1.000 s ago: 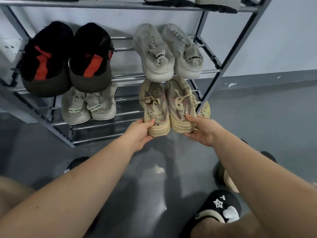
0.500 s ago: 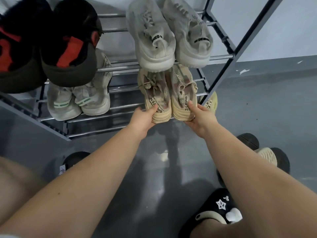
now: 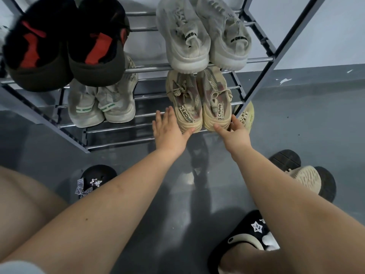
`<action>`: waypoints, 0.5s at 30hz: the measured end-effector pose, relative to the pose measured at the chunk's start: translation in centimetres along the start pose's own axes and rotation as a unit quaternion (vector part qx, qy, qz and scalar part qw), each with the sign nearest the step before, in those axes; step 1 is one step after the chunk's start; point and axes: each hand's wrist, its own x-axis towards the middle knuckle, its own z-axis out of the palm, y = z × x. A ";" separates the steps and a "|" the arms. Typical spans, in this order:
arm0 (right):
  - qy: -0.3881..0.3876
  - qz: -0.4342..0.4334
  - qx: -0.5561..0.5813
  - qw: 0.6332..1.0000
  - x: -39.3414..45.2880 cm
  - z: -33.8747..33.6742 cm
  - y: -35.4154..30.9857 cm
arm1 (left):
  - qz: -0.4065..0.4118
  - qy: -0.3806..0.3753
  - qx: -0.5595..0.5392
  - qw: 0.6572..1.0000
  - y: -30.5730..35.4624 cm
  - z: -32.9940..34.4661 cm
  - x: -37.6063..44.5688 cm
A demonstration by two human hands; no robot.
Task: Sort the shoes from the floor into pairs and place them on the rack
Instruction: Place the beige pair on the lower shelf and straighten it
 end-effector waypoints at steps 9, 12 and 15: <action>0.046 -0.021 -0.059 0.997 2.1 0.7 1.3 | 0.001 -0.033 0.024 0.999 0.1 1.1 1.3; 0.061 -0.037 -0.069 0.995 3.3 1.3 1.2 | -0.010 -0.028 0.010 1.000 0.5 1.3 2.3; 0.072 -0.031 -0.092 0.993 4.6 1.7 0.7 | -0.017 -0.030 0.011 0.999 0.9 1.3 3.6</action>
